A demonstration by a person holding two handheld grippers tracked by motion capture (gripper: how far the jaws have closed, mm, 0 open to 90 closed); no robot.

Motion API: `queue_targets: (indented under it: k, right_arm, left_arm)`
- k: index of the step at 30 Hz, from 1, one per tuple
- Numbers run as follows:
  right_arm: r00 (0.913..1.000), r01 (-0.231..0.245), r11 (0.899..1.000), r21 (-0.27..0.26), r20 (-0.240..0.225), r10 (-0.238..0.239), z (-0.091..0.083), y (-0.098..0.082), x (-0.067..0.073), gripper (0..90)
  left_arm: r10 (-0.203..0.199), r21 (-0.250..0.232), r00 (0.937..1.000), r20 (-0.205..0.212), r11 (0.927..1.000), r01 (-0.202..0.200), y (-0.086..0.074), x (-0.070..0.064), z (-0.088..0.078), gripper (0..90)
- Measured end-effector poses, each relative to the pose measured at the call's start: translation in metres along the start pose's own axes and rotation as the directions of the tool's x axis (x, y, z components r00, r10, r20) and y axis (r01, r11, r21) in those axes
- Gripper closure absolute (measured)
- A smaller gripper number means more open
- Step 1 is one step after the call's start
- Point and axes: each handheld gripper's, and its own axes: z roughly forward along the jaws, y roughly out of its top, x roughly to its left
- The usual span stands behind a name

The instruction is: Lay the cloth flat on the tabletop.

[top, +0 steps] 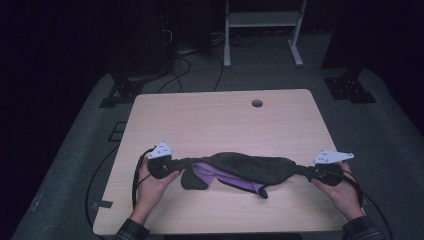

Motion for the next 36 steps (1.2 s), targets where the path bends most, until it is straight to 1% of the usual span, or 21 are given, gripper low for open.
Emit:
queue_targets:
  k: [5,6,7,9,10,12,13,14,15,16,17,18,19,20,21,27,28,30,31,34,36]
  right_arm:
    - [0.9995,0.022,0.996,-0.083,0.022,-0.021,-0.016,0.020,0.001,87.6]
    - [0.9991,0.031,0.993,-0.114,0.033,-0.028,-0.022,0.029,0.000,87.6]
    - [0.9987,0.035,0.991,-0.130,0.040,-0.031,-0.024,0.034,0.000,87.6]
    - [0.9983,0.041,0.989,-0.143,0.046,-0.035,-0.025,0.038,-0.001,87.6]
    - [0.9973,0.051,0.985,-0.167,0.061,-0.041,-0.029,0.047,-0.003,87.6]
    - [0.9965,0.058,0.980,-0.191,0.071,-0.045,-0.032,0.056,-0.006,87.6]
    - [0.9965,0.058,0.980,-0.191,0.071,-0.045,-0.032,0.056,-0.006,87.6]
    - [0.9956,0.066,0.975,-0.213,0.080,-0.050,-0.035,0.065,-0.007,87.6]
    - [0.9947,0.075,0.972,-0.224,0.086,-0.057,-0.036,0.070,-0.008,87.6]
    - [0.9941,0.078,0.969,-0.235,0.092,-0.058,-0.038,0.074,-0.007,87.6]
    - [0.9941,0.078,0.969,-0.235,0.092,-0.058,-0.038,0.074,-0.007,87.6]
    - [0.9927,0.090,0.962,-0.258,0.101,-0.066,-0.041,0.082,-0.007,87.6]
    - [0.9927,0.090,0.962,-0.258,0.101,-0.066,-0.041,0.082,-0.007,87.6]
    - [0.9908,0.104,0.955,-0.279,0.113,-0.075,-0.044,0.090,-0.007,87.6]
    - [0.9908,0.104,0.955,-0.279,0.113,-0.075,-0.044,0.090,-0.007,87.6]
    - [0.9873,0.121,0.933,-0.339,0.138,-0.078,-0.054,0.112,-0.007,87.6]
    - [0.9862,0.125,0.929,-0.348,0.146,-0.078,-0.055,0.115,-0.008,87.6]
    - [0.9850,0.127,0.925,-0.359,0.155,-0.075,-0.056,0.122,-0.011,87.6]
    - [0.9847,0.126,0.922,-0.366,0.159,-0.071,-0.055,0.125,-0.014,87.6]
    - [0.9865,0.101,0.920,-0.378,0.158,-0.043,-0.052,0.136,-0.024,87.6]
    - [0.9860,0.088,0.920,-0.383,0.165,-0.026,-0.049,0.143,-0.031,87.6]
  left_arm:
    - [0.004,-0.063,1.0000,-0.005,0.9980,-0.004,0.014,0.001,-0.010,83.7]
    - [0.006,-0.085,0.9999,-0.013,0.9963,-0.007,0.020,0.002,-0.013,83.8]
    - [0.007,-0.098,0.9998,-0.017,0.9951,-0.009,0.023,0.003,-0.015,83.8]
    - [0.005,-0.111,0.9998,-0.019,0.9938,-0.007,0.026,0.004,-0.017,83.9]
    - [0.006,-0.128,0.9995,-0.030,0.9918,-0.010,0.033,0.006,-0.021,83.9]
    - [0.004,-0.155,0.9992,-0.039,0.9878,-0.010,0.039,0.008,-0.025,84.0]
    - [0.004,-0.155,0.9992,-0.039,0.9878,-0.010,0.039,0.008,-0.025,84.0]
    - [0.004,-0.181,0.9989,-0.047,0.9834,-0.012,0.046,0.009,-0.030,84.0]
    - [0.004,-0.181,0.9989,-0.047,0.9834,-0.012,0.046,0.009,-0.030,84.0]
    - [0.005,-0.205,0.9985,-0.055,0.9786,-0.017,0.052,0.010,-0.035,84.0]
    - [0.005,-0.205,0.9985,-0.055,0.9786,-0.017,0.052,0.010,-0.035,84.0]
    - [0.005,-0.233,0.9978,-0.066,0.9723,-0.020,0.058,0.011,-0.040,84.0]
    - [0.005,-0.233,0.9978,-0.066,0.9723,-0.020,0.058,0.011,-0.040,84.0]
    - [0.008,-0.254,0.9969,-0.078,0.9667,-0.028,0.064,0.013,-0.045,84.1]
    - [0.008,-0.254,0.9969,-0.078,0.9667,-0.028,0.064,0.013,-0.045,84.1]
    - [0.007,-0.310,0.9944,-0.106,0.9498,-0.039,0.083,0.021,-0.054,84.2]
    - [0.006,-0.314,0.9938,-0.111,0.9484,-0.041,0.086,0.023,-0.055,84.2]
    - [0.003,-0.324,0.9933,-0.116,0.9450,-0.041,0.094,0.028,-0.055,84.2]
    - [0.005,-0.323,0.9927,-0.121,0.9452,-0.045,0.099,0.032,-0.054,84.2]
    - [0.004,-0.333,0.9909,-0.134,0.9417,-0.049,0.112,0.041,-0.052,84.3]
    - [-0.005,-0.342,0.9905,-0.137,0.9386,-0.042,0.120,0.046,-0.050,84.3]
